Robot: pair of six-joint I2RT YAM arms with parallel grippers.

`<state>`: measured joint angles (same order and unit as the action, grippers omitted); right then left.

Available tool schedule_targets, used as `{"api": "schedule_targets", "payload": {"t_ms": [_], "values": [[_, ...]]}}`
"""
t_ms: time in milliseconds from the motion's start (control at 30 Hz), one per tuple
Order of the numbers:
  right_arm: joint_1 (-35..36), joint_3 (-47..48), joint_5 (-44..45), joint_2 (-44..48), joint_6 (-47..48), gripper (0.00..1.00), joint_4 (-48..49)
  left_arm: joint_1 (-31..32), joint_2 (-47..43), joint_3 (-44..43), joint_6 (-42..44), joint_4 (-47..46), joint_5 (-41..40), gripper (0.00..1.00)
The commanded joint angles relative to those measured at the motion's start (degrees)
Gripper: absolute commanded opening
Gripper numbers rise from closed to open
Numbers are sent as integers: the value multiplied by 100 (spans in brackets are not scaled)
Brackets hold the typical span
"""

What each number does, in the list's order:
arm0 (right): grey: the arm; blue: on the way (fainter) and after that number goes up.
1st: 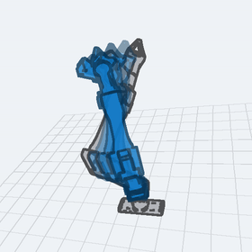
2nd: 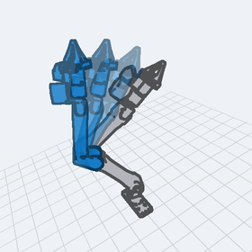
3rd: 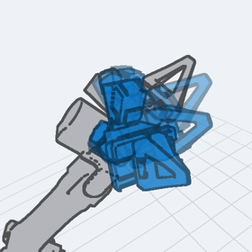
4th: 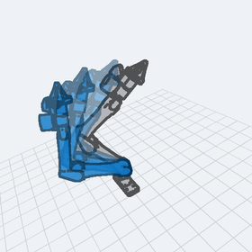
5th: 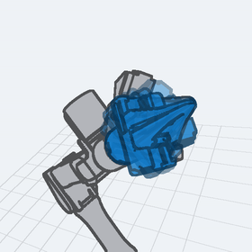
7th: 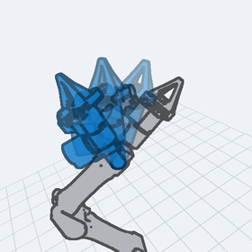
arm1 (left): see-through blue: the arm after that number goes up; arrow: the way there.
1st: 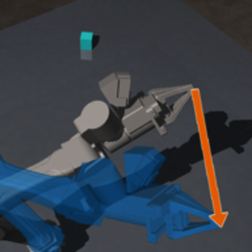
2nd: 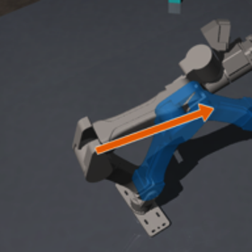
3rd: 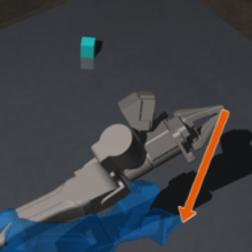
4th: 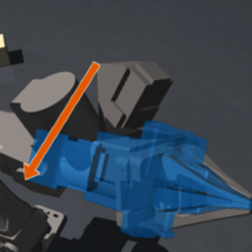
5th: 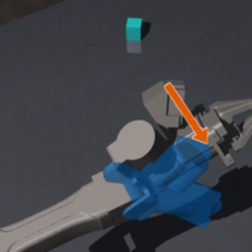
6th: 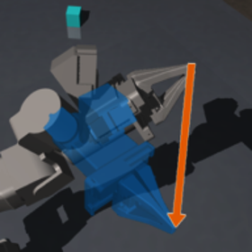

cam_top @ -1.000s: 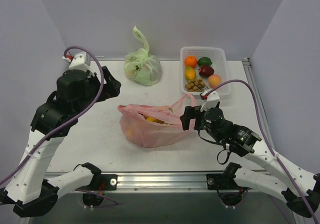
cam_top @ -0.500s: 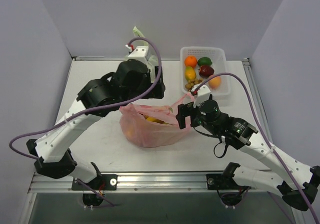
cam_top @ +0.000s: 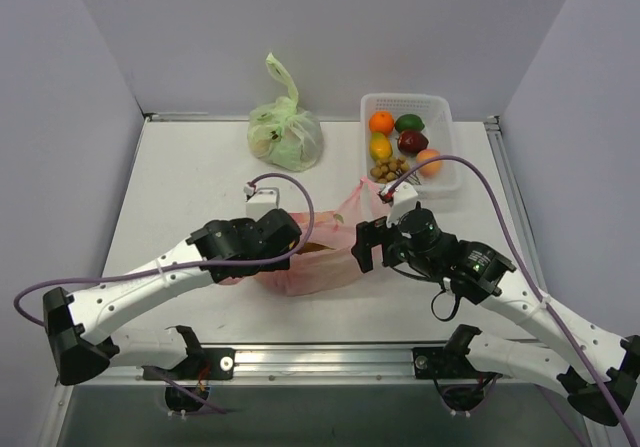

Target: Untie the knot of the plastic bag and take out the fruit

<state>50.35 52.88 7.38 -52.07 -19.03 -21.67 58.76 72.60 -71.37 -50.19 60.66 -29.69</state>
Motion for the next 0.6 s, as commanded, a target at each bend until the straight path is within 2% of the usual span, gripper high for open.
{"api": "schedule_targets", "payload": {"t_ms": [0,133,233,300,400,567], "values": [[45,-50,-297,-57,92,96,-56,-58,-798,744,-956,-458,-221,63],[45,160,-464,-268,539,96,-48,-277,-1072,1362,-1212,-958,-37,66],[45,511,-631,-487,1066,96,-56,-479,-1186,1608,-1247,-1327,182,72],[54,731,-694,-680,1391,96,-65,-541,-1256,1662,-1238,-1469,236,80],[63,1284,-1141,-918,1725,95,-162,-603,-1327,1688,-1221,-1619,227,86],[186,2241,-1554,-1365,2122,95,-417,-743,-1511,1986,-1370,-1829,341,92]]}}
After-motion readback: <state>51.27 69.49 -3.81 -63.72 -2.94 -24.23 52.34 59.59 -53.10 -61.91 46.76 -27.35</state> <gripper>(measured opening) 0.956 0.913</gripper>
